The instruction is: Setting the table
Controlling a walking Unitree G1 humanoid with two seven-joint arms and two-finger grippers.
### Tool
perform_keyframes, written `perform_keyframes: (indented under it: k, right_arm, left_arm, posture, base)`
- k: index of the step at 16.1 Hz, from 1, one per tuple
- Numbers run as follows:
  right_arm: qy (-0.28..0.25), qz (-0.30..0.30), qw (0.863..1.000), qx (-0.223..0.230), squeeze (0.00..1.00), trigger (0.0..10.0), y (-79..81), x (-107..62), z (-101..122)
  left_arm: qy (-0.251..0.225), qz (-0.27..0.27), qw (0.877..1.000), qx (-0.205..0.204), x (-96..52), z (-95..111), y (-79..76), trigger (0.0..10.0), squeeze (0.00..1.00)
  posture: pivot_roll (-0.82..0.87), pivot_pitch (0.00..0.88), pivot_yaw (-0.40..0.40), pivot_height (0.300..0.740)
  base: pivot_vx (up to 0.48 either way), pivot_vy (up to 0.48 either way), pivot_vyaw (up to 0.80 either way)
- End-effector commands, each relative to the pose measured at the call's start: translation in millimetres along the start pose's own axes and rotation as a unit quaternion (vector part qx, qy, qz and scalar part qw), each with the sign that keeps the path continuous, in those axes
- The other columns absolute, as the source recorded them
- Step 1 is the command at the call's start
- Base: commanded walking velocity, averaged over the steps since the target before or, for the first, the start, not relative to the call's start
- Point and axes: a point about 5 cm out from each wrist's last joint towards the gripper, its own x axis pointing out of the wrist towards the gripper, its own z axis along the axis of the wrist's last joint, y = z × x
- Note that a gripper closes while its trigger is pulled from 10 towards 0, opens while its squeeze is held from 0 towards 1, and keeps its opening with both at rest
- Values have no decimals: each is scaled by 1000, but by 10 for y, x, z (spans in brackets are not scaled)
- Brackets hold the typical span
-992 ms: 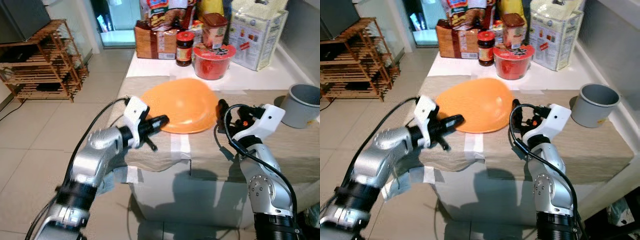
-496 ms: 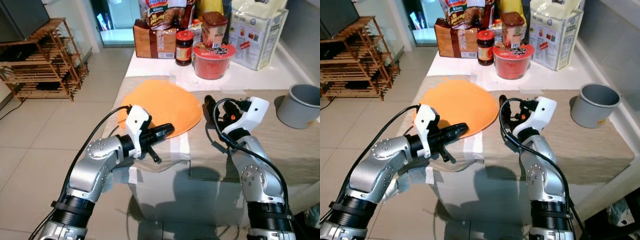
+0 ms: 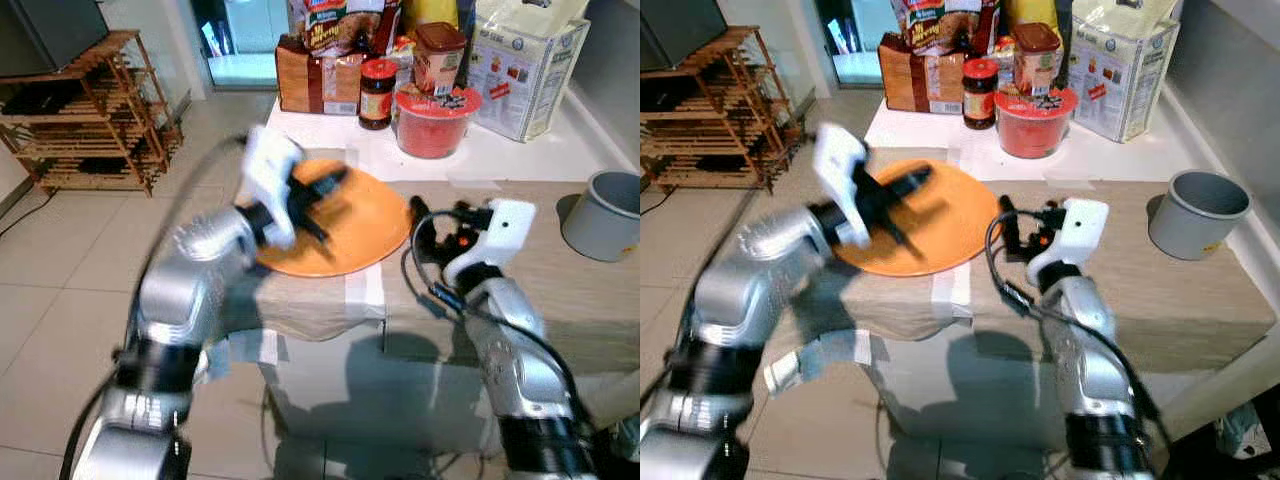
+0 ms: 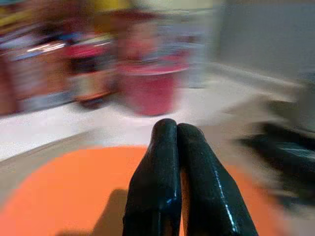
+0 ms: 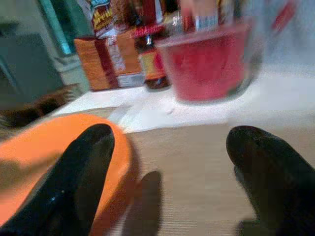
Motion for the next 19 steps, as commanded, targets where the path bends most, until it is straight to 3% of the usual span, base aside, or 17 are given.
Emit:
perform_keyframes:
  k: [1, 4, 7, 8, 10, 12, 14, 19]
  right_arm:
    - [-31, 4, 997, -66, 0, 10000, 29, -45, 70]
    - [-60, 25, 986, -153, 0, 10000, 70, -184, 76]
    - [-60, 21, 986, -153, 0, 10000, 63, -267, 56]
    - [-64, 19, 985, -157, 0, 10000, 55, -281, 46]
    - [-65, 18, 985, -158, 0, 10000, 57, -281, 40]
    - [-67, 20, 985, -155, 0, 10000, 87, -280, 38]
    - [-64, 22, 987, -148, 0, 10000, 102, -269, 25]
    - [-69, 25, 989, -131, 0, 10000, 144, -236, 66]
  left_arm:
    - [25, 66, 997, -3, -44, -116, 225, 10000, 0]
    - [77, 145, 986, 18, -15, -339, 415, 10000, 0]
    - [95, 145, 985, 20, 74, -474, 417, 10000, 0]
    - [77, 128, 988, 40, 188, -415, 370, 10000, 0]
    - [63, 116, 990, 43, 253, -372, 338, 10000, 0]
    - [76, 104, 990, 53, 307, -376, 309, 10000, 0]
    - [102, 60, 991, 63, 380, -402, 218, 10000, 0]
    - [169, 14, 983, 69, 426, -458, 126, 10000, 0]
  posture:
    - [-78, 0, 58, 736]
    - [-93, 0, 58, 736]
    - [-109, 0, 62, 736]
    - [-112, 0, 67, 736]
    - [-113, 0, 69, 736]
    - [-112, 0, 70, 736]
    - [-108, 0, 70, 736]
    - [-103, 0, 76, 736]
  base:
    - [0, 0, 0]
    - [0, 0, 0]
    - [0, 0, 0]
    - [0, 0, 0]
    - [0, 0, 0]
    - [0, 0, 0]
    - [0, 0, 0]
    - [0, 0, 0]
